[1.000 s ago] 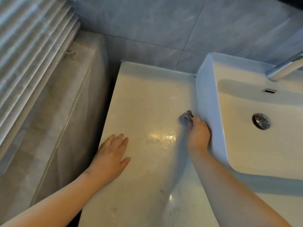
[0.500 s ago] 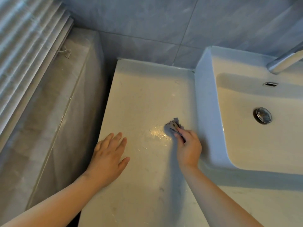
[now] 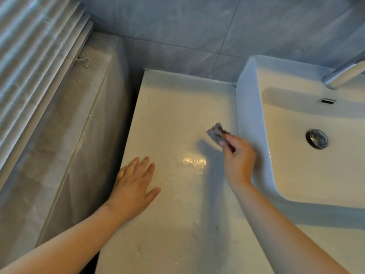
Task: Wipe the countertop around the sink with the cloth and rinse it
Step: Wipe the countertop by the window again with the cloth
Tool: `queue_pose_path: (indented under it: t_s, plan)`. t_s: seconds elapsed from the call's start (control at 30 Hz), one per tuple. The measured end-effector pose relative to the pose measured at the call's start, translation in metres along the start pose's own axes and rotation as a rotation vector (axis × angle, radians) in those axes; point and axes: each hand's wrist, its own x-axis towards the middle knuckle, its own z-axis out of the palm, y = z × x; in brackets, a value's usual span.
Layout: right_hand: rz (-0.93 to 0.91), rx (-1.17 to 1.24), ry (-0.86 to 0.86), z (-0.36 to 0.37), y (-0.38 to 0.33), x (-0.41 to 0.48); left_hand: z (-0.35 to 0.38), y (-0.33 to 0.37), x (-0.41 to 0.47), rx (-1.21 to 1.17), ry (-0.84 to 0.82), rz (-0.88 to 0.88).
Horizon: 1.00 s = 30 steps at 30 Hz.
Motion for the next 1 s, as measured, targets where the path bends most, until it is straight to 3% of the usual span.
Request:
queue_pose_path:
  t_s: [0.33,0.53,0.77,1.0]
  plan:
    - [0.007,-0.389,-0.065,0.044,0.041,0.027,0.007,-0.002,0.0,0.042,0.054,0.016]
    - [0.095,-0.074,-0.077,0.034,0.034,0.029,0.008,-0.002,0.0,0.04,0.078,0.034]
    - [0.032,-0.057,-0.192,0.041,0.017,-0.05,0.007,-0.001,-0.001,0.022,0.077,0.03]
    - [0.223,0.193,-0.278,0.028,-0.01,-0.095,0.004,-0.004,-0.002,0.023,0.051,0.036]
